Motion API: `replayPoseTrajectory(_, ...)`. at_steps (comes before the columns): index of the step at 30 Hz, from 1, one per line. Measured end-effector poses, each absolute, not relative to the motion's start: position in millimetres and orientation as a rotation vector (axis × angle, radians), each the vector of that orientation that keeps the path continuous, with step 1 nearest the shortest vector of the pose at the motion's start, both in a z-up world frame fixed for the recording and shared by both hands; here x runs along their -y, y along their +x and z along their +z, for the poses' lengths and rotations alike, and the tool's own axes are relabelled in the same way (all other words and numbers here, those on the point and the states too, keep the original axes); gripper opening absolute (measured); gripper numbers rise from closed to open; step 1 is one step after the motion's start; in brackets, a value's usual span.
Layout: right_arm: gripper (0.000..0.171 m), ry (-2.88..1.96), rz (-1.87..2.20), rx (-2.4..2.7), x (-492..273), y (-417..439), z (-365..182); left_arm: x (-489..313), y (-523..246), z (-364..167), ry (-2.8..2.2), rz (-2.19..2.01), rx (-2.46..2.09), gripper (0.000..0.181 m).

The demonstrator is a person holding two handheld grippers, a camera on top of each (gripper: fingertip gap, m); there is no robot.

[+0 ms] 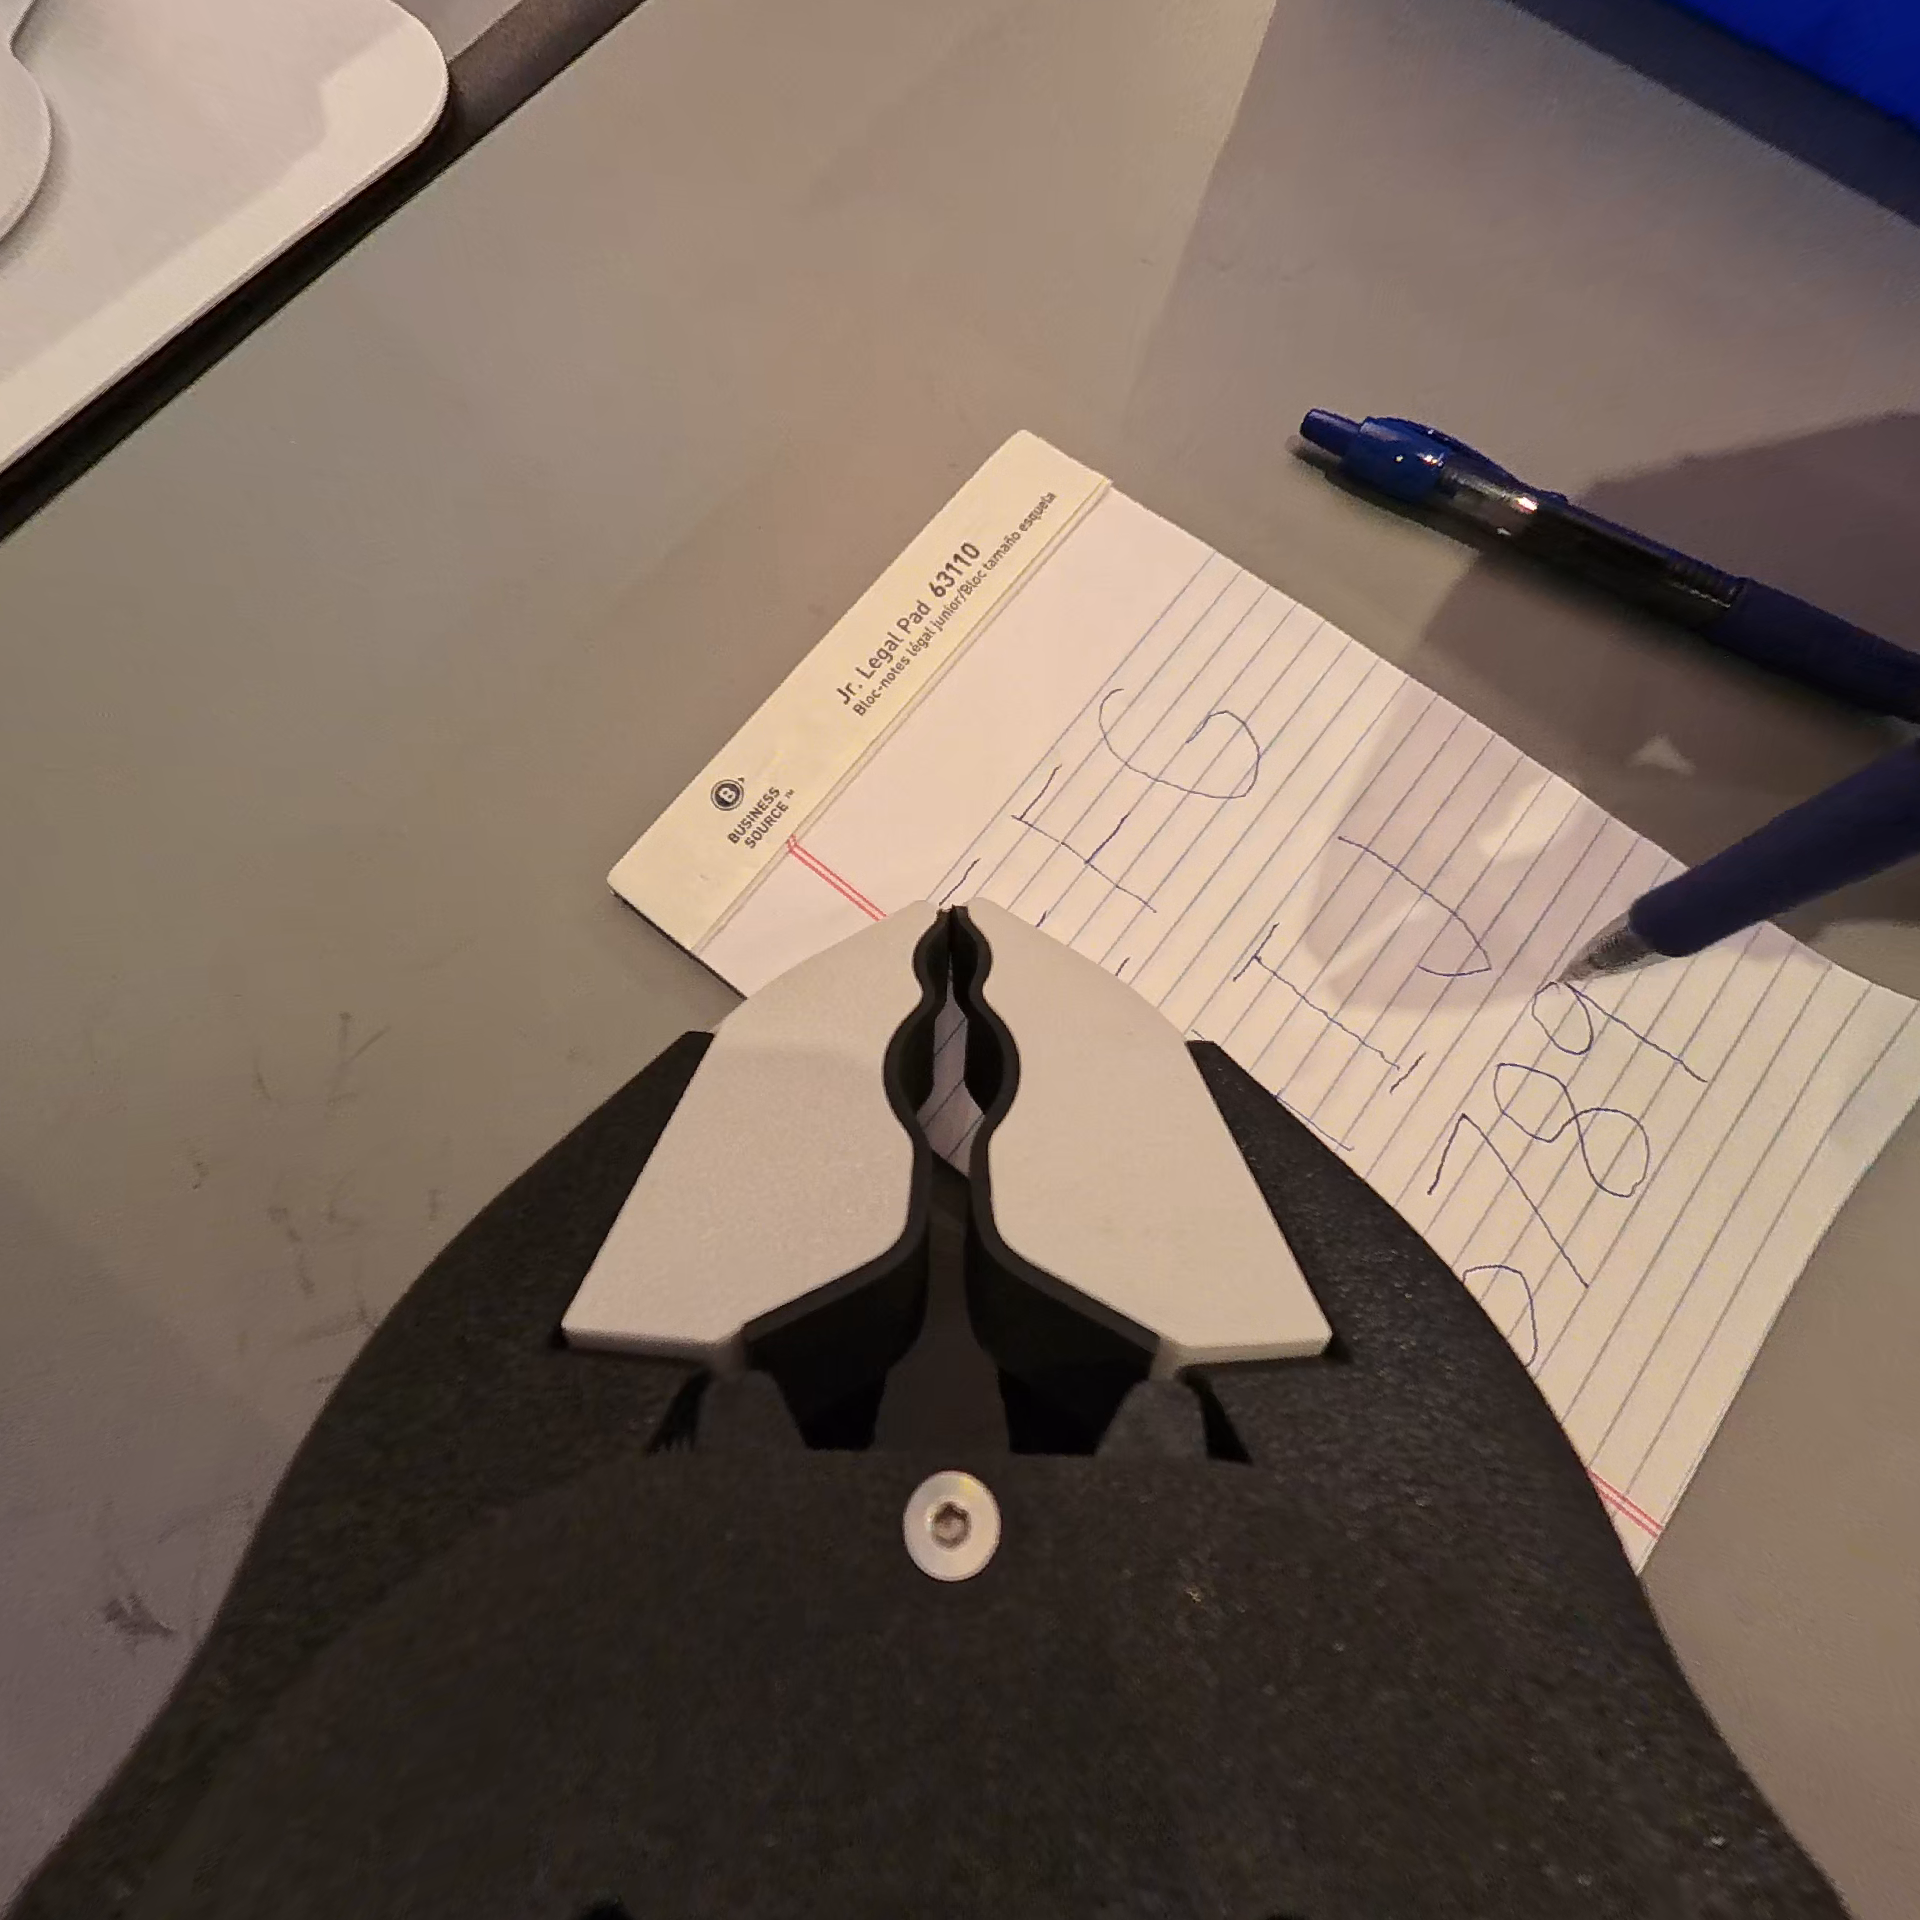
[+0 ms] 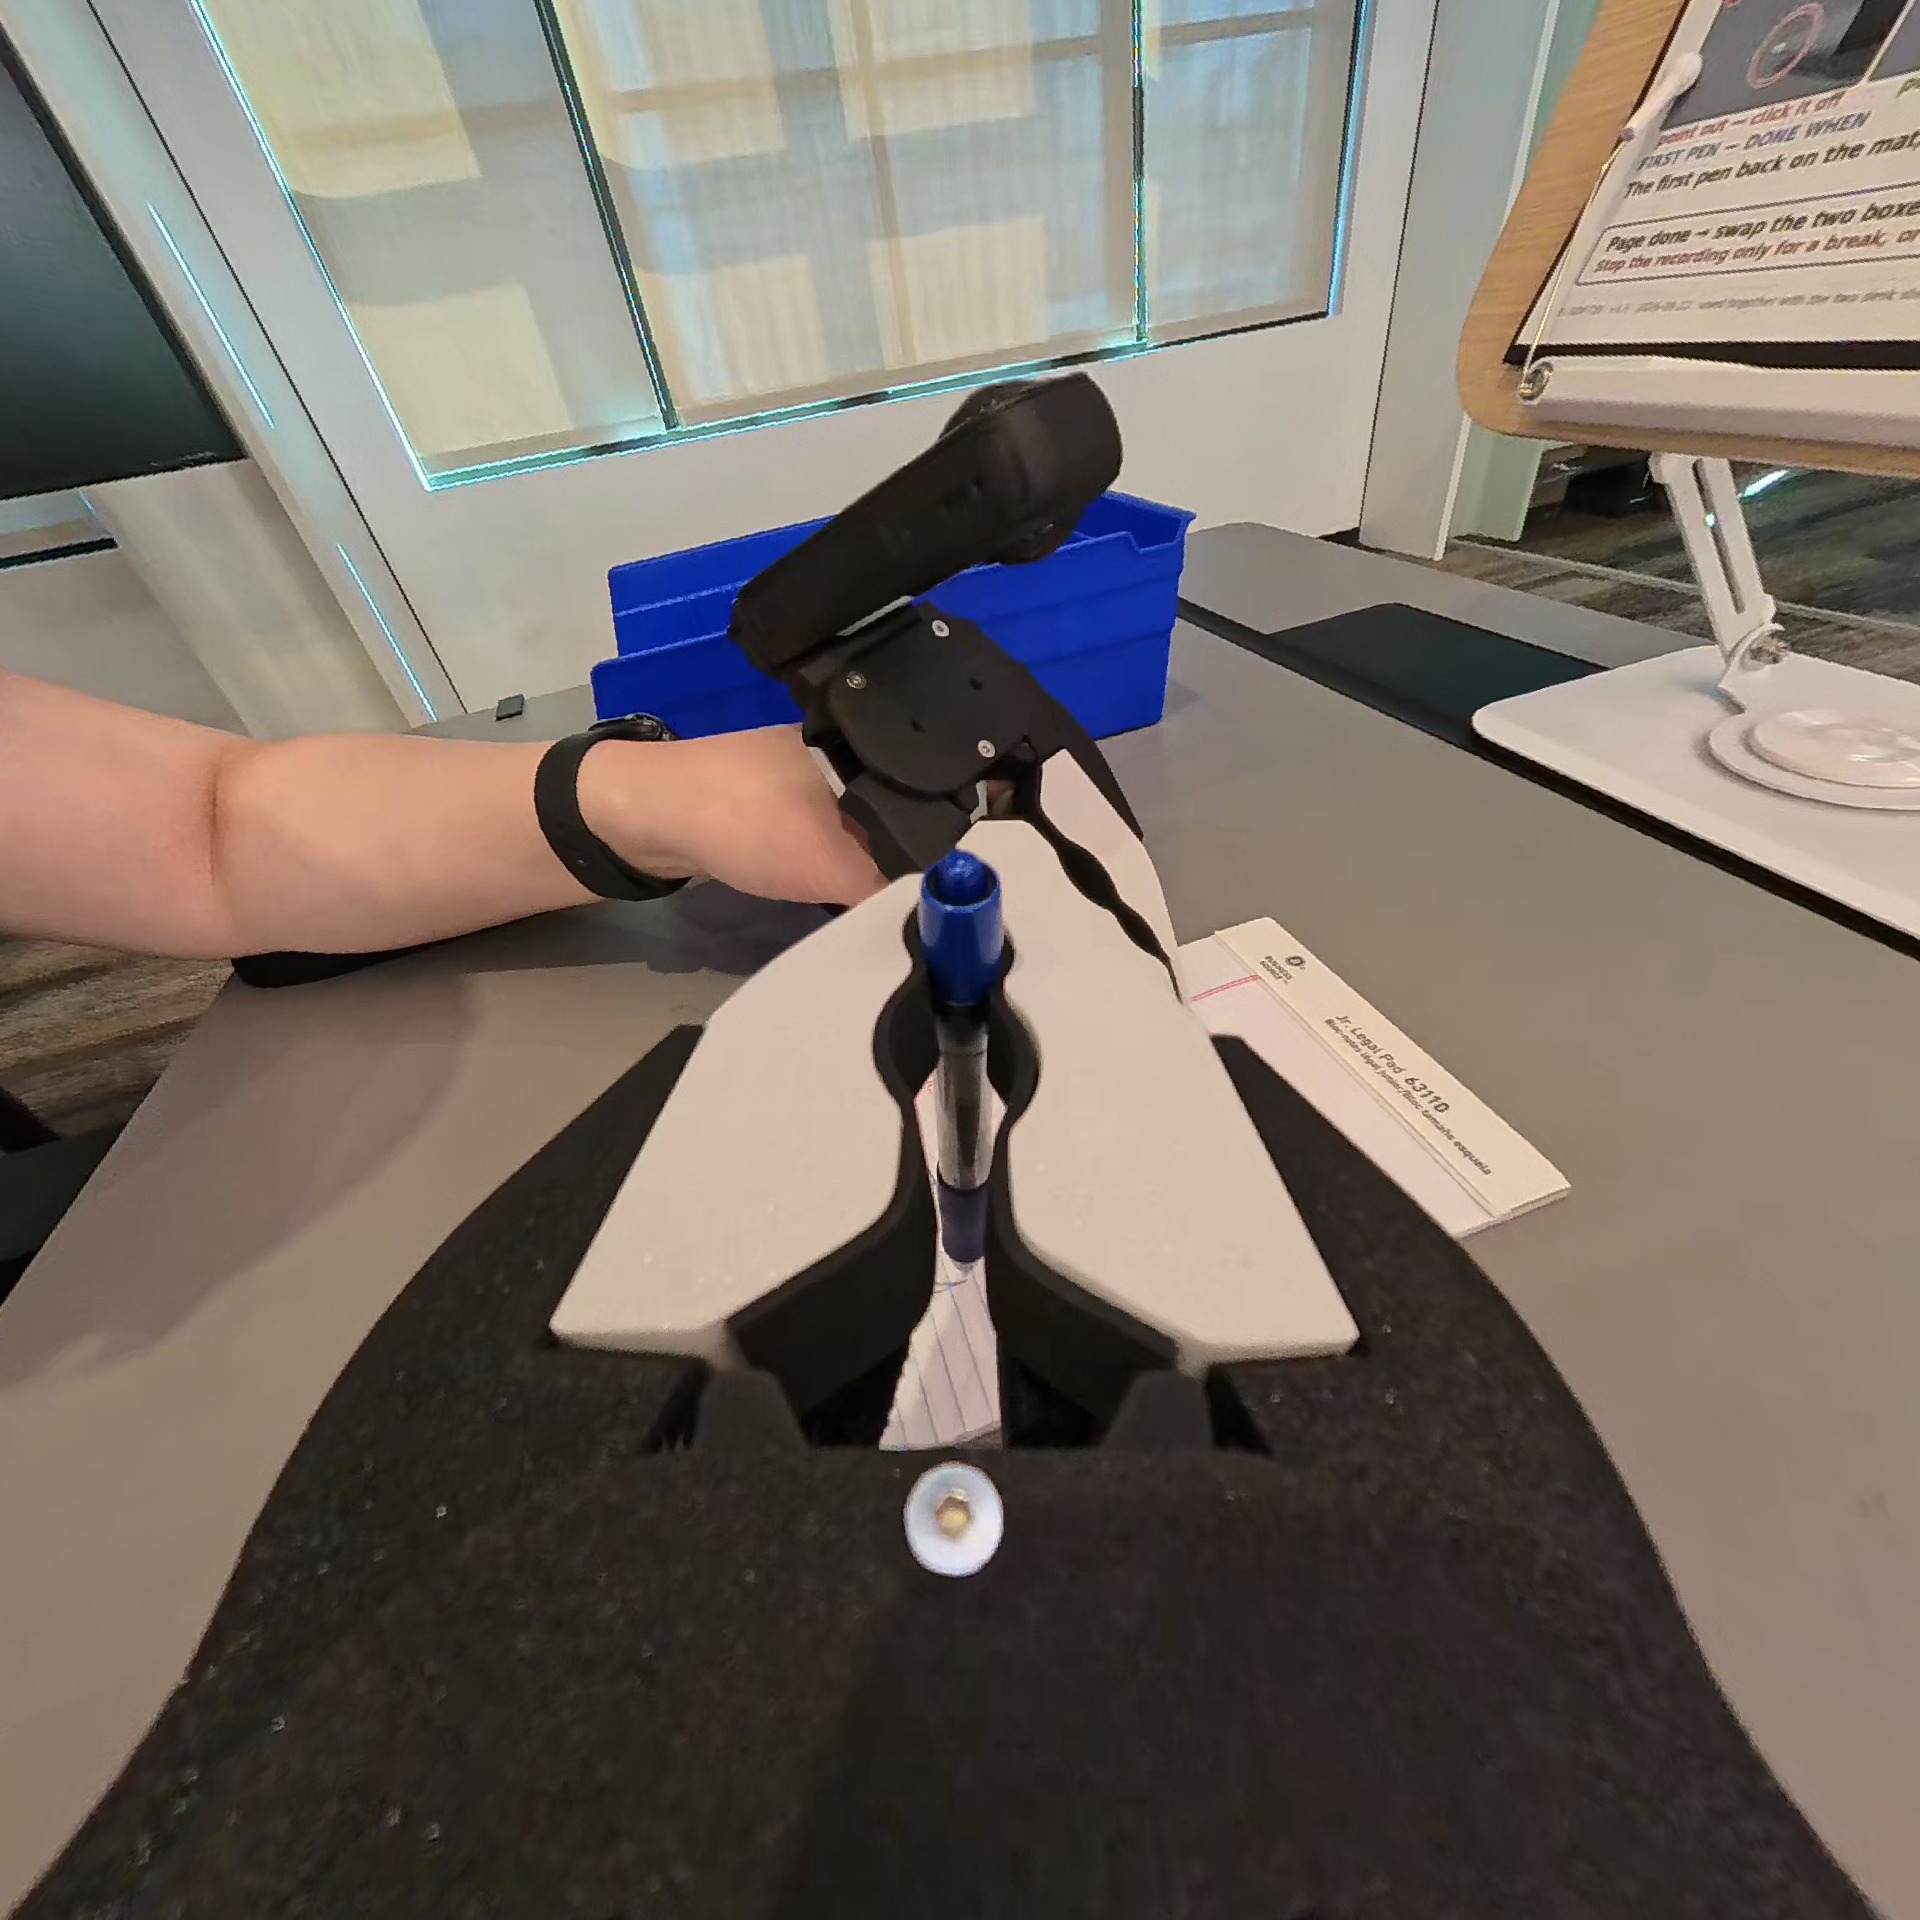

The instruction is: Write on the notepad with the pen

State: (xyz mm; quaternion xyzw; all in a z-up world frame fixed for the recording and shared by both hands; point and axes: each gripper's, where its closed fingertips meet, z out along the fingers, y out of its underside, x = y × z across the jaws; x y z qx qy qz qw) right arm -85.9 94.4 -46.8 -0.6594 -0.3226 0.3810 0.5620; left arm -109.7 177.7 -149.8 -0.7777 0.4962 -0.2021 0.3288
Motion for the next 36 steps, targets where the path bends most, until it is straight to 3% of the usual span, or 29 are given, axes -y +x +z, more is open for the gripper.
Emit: replayPoseTrajectory(36,0.004,-1.573,0.909,0.757,-92.7,-83.4,-50.2,-177.6,-109.9,-149.7,-2.033,-0.523,-1.302,0.0)
